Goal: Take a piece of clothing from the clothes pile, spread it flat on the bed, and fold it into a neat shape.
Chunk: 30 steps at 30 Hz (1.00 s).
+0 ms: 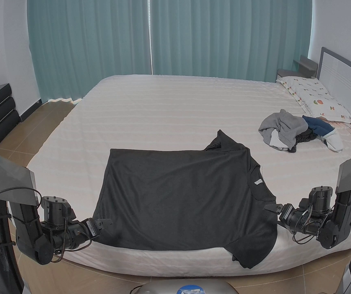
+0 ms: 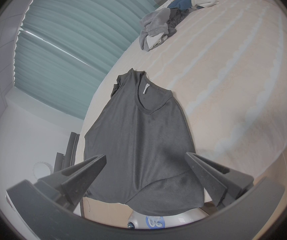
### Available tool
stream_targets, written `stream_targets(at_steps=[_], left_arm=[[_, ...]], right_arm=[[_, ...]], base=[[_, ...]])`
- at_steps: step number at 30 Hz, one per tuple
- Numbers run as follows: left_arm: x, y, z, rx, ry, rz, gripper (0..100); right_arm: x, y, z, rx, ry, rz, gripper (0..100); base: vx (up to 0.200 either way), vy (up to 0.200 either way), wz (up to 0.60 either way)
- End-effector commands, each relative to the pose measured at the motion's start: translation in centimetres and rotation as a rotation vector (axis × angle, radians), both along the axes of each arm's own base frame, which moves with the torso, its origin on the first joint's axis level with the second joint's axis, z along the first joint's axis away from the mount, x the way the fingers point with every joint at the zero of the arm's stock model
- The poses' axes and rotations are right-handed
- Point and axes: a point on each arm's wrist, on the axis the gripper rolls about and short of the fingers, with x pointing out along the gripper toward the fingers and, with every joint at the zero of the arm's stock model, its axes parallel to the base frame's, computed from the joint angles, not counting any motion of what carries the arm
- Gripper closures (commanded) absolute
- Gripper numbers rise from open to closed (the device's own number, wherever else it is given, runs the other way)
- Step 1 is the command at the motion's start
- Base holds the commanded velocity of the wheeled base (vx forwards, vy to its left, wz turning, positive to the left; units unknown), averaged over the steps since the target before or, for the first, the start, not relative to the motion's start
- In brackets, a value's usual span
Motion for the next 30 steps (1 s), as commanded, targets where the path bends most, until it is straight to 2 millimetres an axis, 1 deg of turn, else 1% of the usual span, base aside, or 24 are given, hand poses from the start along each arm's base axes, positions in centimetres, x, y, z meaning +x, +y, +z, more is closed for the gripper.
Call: stream_targets(at_steps=[1, 6, 11, 18, 24, 30], left_arm=[[-0.2, 1.5, -2.1, 0.070, 0.065, -0.004, 0], [-0.4, 1.8, -3.2, 0.109, 0.096, -0.020, 0], [-1.2, 1.6, -3.3, 0.123, 0.100, -0.038, 0], [-0.8, 1.6, -4.0, 0.140, 0.037, -0.060, 0], [-0.8, 1.6, -5.1, 0.211, 0.015, -0.132, 0], [-0.8, 1.5, -5.1, 0.188, 0.000, -0.163, 0]], right_arm=[[0.1, 0.0, -0.3, 0.000, 0.008, 0.000, 0], [0.1, 0.0, -0.6, 0.000, 0.015, 0.000, 0], [0.1, 0.0, -0.6, 0.000, 0.015, 0.000, 0], [0.2, 0.1, -0.6, 0.000, 0.013, 0.002, 0], [0.2, 0.2, -0.5, 0.000, 0.012, 0.007, 0], [0.2, 0.2, -0.5, 0.000, 0.008, 0.007, 0]], base=[[0.000, 0.000, 0.00], [0.000, 0.000, 0.00], [0.000, 0.000, 0.00], [0.000, 0.000, 0.00], [0.000, 0.000, 0.00], [0.000, 0.000, 0.00]])
